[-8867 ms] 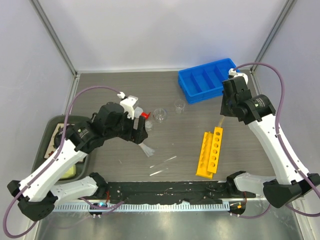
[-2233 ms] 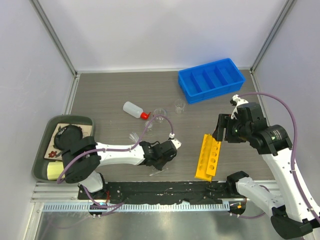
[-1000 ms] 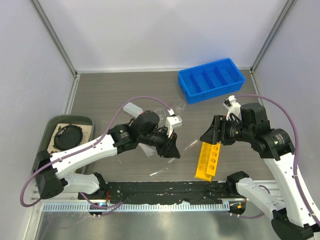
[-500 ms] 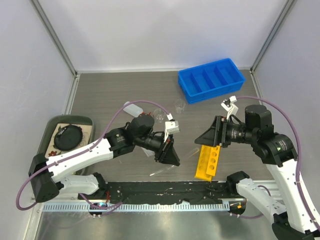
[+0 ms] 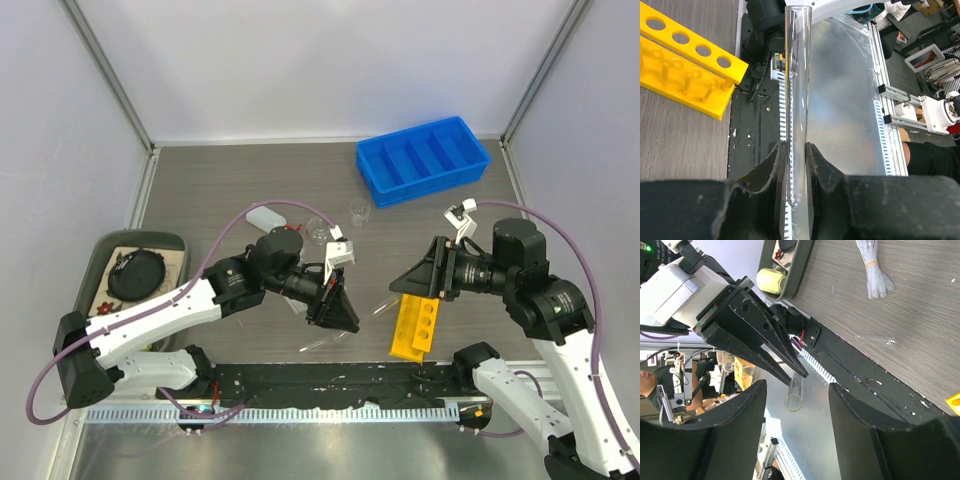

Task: Organize the chemistry lab equipment

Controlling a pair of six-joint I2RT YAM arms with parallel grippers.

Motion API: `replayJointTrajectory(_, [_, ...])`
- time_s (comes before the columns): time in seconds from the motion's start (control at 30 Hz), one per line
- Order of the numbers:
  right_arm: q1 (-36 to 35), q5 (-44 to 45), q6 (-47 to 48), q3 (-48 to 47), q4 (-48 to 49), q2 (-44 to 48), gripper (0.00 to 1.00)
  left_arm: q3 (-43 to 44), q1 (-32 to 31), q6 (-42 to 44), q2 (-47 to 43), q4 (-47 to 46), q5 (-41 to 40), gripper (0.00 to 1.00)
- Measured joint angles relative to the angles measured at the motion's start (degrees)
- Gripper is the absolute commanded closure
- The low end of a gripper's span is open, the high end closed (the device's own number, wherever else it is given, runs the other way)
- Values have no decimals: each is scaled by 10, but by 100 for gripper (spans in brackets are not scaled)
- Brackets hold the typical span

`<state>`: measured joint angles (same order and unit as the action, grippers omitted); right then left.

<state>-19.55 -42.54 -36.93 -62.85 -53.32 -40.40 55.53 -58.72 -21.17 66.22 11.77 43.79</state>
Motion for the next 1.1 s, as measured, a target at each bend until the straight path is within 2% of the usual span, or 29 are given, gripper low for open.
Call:
replayJointTrajectory(0.87, [-4, -13, -10, 35, 38, -2, 53, 5, 27, -12, 45, -27, 17, 83])
replayJointTrajectory(1.1, [-10, -13, -12, 47, 51, -9, 62, 11, 27, -12, 52, -32, 19, 83])
